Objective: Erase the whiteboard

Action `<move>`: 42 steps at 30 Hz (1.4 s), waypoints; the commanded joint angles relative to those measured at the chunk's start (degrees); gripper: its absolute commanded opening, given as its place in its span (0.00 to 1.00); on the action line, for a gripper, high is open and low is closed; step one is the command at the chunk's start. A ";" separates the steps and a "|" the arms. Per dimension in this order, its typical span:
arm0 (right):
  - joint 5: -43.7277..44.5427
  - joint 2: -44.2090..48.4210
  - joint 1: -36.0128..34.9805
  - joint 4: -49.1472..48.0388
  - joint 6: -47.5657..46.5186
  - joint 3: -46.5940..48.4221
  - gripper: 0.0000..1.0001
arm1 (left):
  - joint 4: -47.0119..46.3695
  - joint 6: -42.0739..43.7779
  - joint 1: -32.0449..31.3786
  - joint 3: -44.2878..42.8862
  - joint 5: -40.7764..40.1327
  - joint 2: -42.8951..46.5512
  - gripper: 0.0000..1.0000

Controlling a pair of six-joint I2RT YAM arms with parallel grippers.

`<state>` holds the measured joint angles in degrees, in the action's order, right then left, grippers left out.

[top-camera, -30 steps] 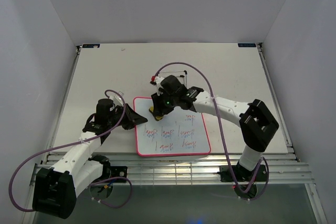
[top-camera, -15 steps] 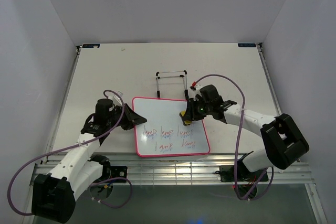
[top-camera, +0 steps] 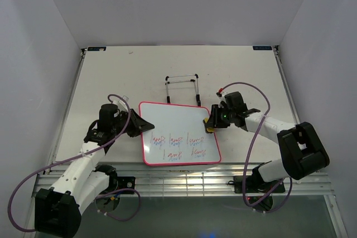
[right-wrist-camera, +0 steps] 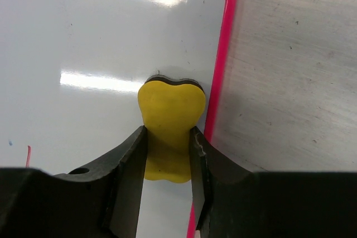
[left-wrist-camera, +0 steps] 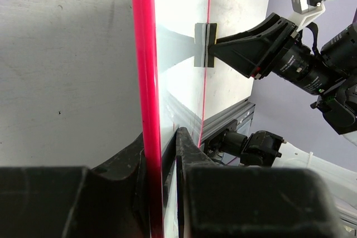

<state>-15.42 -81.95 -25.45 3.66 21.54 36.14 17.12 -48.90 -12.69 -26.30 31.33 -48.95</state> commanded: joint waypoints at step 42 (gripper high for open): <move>3.38 11.92 -22.95 12.43 10.80 -4.71 0.09 | -3.94 7.69 1.00 2.93 -11.82 -0.18 0.00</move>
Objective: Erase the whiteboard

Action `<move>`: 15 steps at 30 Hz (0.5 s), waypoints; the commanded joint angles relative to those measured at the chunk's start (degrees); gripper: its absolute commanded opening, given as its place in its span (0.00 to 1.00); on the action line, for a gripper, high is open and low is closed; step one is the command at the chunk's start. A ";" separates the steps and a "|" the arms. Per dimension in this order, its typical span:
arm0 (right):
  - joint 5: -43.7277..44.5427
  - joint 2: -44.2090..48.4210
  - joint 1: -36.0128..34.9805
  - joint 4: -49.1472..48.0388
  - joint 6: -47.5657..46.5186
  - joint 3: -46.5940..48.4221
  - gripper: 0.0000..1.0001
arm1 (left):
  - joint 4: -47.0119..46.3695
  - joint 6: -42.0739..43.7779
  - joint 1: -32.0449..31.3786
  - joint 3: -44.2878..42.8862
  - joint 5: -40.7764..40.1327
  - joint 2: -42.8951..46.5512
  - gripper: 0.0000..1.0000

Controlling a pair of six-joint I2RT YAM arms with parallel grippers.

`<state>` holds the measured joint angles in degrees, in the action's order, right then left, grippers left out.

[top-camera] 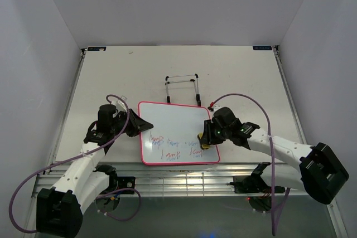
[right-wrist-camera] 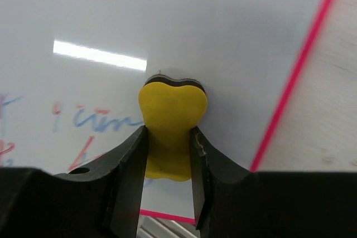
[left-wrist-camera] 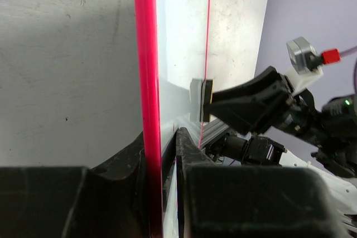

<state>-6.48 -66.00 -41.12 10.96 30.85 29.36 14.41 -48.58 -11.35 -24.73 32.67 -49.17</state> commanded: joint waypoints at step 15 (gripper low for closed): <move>1.54 -25.42 -29.19 5.64 3.43 29.53 0.09 | -1.41 6.13 -0.34 2.14 -13.59 0.83 0.00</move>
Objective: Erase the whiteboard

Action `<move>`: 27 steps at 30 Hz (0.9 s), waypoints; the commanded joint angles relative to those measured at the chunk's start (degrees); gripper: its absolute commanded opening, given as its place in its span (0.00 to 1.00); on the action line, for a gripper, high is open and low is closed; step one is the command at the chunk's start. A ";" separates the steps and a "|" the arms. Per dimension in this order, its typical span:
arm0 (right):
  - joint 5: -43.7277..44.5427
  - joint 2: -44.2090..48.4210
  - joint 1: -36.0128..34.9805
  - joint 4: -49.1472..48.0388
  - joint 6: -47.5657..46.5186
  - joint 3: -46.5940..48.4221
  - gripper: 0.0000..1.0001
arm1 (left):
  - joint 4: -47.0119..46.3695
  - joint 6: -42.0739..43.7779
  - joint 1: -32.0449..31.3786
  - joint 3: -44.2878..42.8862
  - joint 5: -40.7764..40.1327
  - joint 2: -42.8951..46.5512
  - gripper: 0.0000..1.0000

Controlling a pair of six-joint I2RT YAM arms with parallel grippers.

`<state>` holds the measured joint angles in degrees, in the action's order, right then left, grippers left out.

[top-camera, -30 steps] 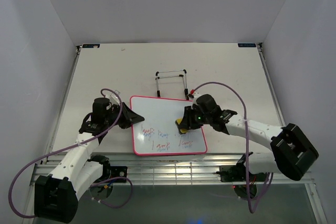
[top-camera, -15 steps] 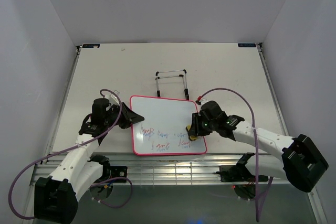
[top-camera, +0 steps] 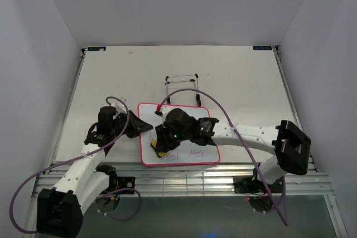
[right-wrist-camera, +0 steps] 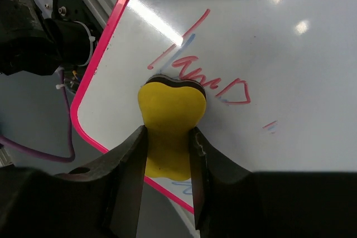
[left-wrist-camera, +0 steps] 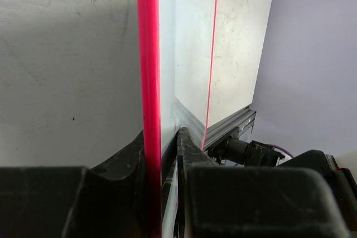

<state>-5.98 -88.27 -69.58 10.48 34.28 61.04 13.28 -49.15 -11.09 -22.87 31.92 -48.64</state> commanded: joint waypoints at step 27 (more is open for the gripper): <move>-0.70 0.84 1.05 6.74 -2.11 0.55 0.09 | -1.76 4.32 -0.60 1.78 -12.24 1.71 0.00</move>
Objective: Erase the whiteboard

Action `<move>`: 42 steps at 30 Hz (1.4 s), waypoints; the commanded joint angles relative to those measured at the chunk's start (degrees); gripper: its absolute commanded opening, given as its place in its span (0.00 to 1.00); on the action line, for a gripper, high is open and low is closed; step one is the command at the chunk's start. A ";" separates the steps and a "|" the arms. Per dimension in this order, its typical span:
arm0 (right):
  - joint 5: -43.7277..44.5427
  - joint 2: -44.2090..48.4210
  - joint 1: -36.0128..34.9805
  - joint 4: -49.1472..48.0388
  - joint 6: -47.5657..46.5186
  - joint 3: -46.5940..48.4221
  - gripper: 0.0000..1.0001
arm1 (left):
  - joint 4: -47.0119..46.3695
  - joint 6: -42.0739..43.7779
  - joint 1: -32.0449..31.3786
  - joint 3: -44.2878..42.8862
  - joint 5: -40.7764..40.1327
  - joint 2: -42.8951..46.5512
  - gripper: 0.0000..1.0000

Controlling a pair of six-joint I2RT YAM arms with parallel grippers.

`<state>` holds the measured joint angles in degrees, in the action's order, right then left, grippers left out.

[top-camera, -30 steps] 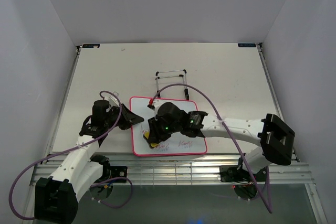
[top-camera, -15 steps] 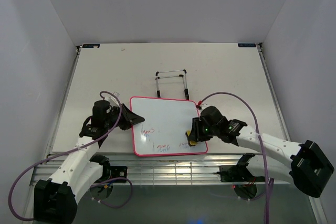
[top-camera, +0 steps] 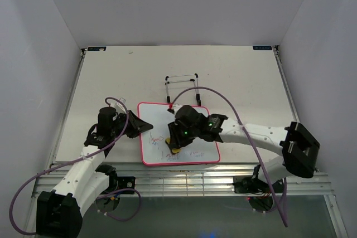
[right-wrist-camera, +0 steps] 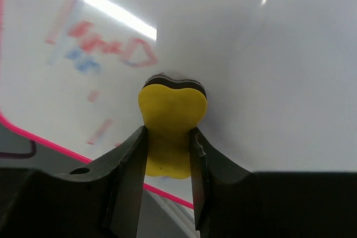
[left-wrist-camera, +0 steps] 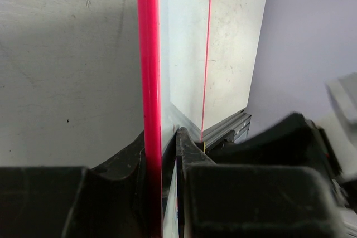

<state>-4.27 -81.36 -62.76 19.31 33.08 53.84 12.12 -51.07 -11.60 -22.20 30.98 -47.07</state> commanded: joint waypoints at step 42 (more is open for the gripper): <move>0.40 -26.13 -10.02 9.69 -10.23 31.59 0.08 | -1.05 5.45 -0.09 2.51 -9.27 2.33 0.00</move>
<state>-2.22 -103.70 -72.44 27.46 23.33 86.56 10.74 -52.14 -11.35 -19.16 30.83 -45.54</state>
